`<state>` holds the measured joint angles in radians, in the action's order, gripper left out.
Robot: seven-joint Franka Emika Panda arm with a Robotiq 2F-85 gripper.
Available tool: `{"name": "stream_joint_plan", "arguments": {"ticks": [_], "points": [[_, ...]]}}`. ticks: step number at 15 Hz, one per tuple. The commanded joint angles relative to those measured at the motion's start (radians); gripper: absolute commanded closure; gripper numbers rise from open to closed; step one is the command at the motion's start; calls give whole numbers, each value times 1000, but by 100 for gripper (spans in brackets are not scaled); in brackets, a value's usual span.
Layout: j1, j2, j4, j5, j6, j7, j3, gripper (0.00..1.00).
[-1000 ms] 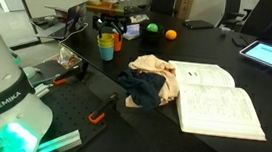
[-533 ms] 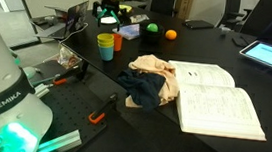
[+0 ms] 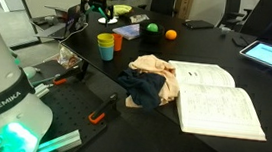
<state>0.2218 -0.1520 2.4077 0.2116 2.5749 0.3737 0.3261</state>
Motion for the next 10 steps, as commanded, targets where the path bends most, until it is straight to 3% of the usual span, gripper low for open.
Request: {"name": "stream_joint_plan", "arguments": {"ticks": [1, 6, 10], "points": [[10, -91, -37, -21, 116, 25, 10, 0], [9, -218, -104, -142, 277, -11, -8, 0], [5, -297, -178, -259, 334, -32, -54, 0]]}}
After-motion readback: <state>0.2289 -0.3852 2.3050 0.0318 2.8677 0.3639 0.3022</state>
